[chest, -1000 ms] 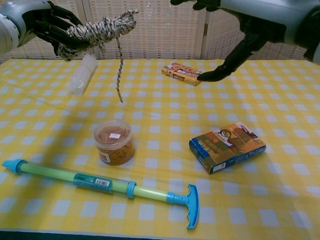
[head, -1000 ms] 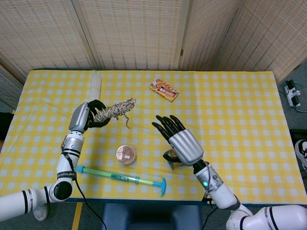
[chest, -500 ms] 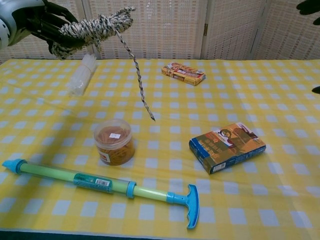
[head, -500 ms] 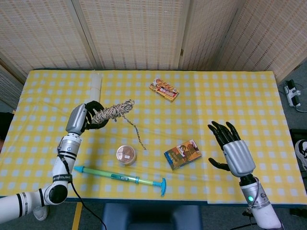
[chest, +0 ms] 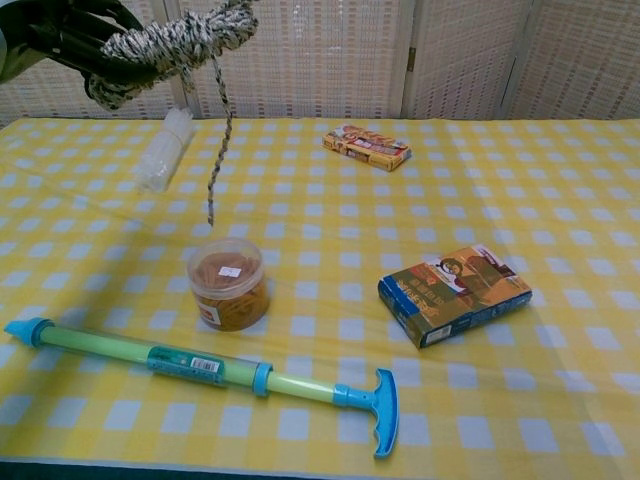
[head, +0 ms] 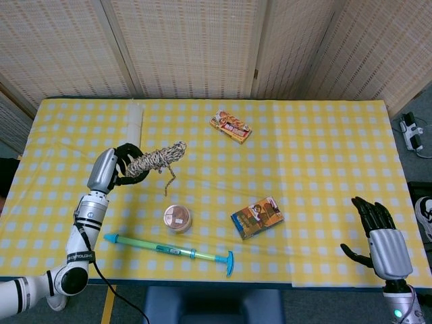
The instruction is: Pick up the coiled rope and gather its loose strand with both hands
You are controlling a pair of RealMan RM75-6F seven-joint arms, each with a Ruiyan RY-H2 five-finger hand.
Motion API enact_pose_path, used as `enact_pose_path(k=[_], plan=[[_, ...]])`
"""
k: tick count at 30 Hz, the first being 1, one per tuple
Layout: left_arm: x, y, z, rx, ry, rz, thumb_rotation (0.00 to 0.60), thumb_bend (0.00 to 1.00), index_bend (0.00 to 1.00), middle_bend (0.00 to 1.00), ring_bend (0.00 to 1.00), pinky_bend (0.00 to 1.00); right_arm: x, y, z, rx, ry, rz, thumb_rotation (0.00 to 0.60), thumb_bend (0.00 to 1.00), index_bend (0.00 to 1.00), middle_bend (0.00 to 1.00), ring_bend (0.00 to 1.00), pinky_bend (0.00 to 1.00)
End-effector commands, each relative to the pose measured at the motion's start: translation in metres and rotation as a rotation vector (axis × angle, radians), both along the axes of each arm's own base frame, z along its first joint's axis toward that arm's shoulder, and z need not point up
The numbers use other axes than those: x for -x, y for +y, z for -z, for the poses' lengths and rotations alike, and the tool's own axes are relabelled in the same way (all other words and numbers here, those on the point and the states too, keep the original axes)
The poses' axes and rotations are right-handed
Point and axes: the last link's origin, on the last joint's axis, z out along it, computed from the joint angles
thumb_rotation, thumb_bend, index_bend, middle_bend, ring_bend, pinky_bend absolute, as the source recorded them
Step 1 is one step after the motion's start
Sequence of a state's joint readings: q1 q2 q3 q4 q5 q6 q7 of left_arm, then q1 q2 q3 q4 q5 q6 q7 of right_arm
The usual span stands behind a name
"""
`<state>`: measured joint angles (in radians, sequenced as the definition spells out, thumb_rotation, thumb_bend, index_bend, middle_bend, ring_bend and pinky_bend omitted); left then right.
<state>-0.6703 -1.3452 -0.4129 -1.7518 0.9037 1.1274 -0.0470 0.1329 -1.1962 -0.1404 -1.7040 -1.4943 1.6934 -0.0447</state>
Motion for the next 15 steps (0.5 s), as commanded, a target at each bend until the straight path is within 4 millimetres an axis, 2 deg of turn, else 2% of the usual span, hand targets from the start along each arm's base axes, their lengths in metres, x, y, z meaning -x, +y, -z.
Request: enact_pose_path(k=[1, 7, 15], plan=[[0.001, -0.002, 0.000, -0.005, 0.003, 0.003, 0.600, 0.63, 0.72, 0.68, 0.65, 0.70, 0.009, 0.007, 0.000, 0.005, 0.000, 0.025, 0.600, 0.20, 0.08, 0.12, 0.11, 0.05], [0.001, -0.004, -0.001, -0.011, -0.003, 0.010, 0.600, 0.63, 0.72, 0.68, 0.65, 0.70, 0.017, 0.004, -0.005, 0.016, 0.000, 0.029, 0.600, 0.20, 0.08, 0.11, 0.10, 0.01], [0.003, -0.004, -0.001, -0.023, 0.003, 0.003, 0.600, 0.63, 0.72, 0.68, 0.65, 0.70, 0.019, -0.004, -0.012, 0.026, 0.005, 0.020, 0.600, 0.20, 0.08, 0.11, 0.09, 0.00]])
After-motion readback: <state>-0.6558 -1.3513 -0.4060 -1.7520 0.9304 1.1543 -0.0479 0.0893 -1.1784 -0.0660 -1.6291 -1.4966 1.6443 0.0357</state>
